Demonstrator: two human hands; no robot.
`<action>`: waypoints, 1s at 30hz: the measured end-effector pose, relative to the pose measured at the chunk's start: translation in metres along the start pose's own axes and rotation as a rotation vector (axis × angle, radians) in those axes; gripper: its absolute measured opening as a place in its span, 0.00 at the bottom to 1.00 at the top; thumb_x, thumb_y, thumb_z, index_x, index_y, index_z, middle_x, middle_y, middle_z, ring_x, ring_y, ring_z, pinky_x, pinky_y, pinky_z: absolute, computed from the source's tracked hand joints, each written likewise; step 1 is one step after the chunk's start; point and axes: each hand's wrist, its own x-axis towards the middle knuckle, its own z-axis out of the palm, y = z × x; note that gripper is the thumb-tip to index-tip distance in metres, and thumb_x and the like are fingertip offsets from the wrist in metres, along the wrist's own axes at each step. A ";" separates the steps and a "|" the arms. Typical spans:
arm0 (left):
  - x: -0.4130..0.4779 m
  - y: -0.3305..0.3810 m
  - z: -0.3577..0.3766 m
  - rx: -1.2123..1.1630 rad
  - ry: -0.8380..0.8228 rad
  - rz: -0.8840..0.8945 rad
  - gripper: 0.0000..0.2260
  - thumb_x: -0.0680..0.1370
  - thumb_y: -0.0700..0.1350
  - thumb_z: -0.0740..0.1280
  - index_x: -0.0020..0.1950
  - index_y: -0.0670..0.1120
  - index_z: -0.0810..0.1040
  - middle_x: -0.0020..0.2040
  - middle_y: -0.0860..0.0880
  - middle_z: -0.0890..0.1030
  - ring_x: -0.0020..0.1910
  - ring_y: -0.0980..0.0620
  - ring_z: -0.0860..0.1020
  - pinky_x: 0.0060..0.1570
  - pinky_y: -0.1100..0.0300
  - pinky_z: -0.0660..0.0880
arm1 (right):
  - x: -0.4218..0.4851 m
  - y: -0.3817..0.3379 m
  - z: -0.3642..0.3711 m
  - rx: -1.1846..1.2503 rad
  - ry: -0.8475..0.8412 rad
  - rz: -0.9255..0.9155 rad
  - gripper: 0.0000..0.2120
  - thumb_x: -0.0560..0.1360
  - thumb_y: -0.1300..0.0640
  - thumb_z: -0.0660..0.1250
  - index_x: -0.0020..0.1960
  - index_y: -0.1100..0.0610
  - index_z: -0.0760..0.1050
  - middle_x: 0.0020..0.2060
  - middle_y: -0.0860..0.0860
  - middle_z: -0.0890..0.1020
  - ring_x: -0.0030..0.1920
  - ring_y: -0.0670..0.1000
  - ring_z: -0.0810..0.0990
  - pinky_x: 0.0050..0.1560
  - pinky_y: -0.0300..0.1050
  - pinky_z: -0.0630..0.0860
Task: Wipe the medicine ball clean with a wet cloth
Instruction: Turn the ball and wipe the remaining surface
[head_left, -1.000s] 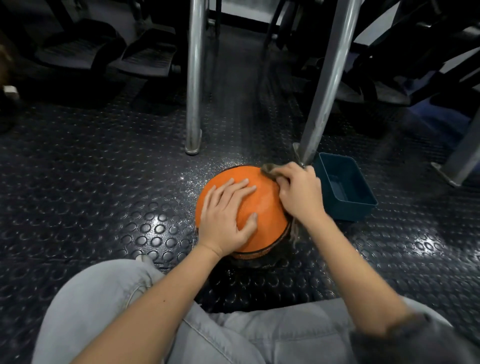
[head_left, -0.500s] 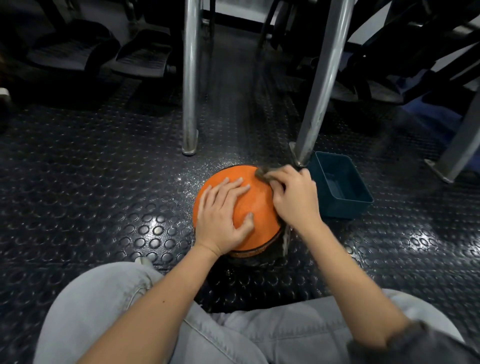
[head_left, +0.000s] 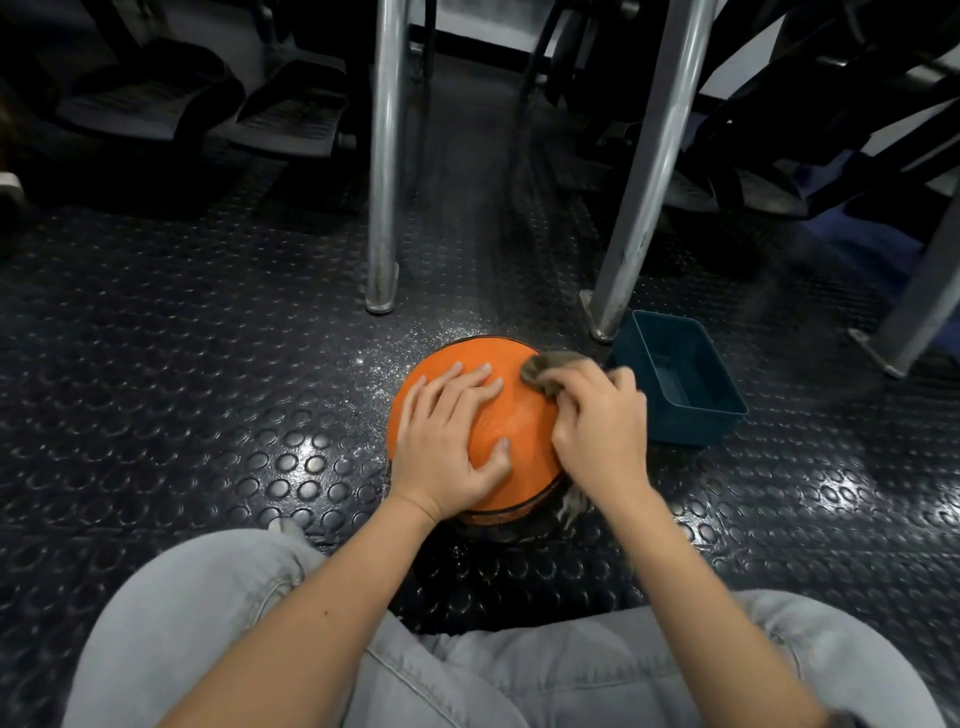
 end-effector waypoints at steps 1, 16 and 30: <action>-0.001 0.000 0.000 0.004 -0.003 0.001 0.23 0.70 0.57 0.60 0.64 0.52 0.70 0.65 0.51 0.75 0.68 0.50 0.67 0.69 0.49 0.57 | 0.020 0.001 0.003 0.004 -0.078 0.003 0.14 0.77 0.63 0.58 0.52 0.52 0.80 0.52 0.46 0.80 0.46 0.52 0.68 0.45 0.46 0.63; 0.003 -0.002 0.000 -0.012 -0.002 -0.019 0.24 0.68 0.57 0.61 0.63 0.51 0.72 0.64 0.51 0.76 0.67 0.49 0.68 0.67 0.47 0.60 | 0.004 -0.005 -0.009 -0.005 -0.100 -0.130 0.15 0.75 0.63 0.58 0.50 0.51 0.82 0.50 0.45 0.81 0.46 0.57 0.72 0.43 0.47 0.64; 0.007 0.005 -0.002 -0.021 0.013 -0.102 0.26 0.66 0.59 0.60 0.60 0.49 0.76 0.64 0.53 0.75 0.67 0.52 0.69 0.68 0.45 0.61 | -0.044 0.000 -0.005 0.065 -0.012 -0.210 0.16 0.73 0.60 0.57 0.50 0.53 0.82 0.47 0.47 0.81 0.40 0.55 0.70 0.38 0.50 0.70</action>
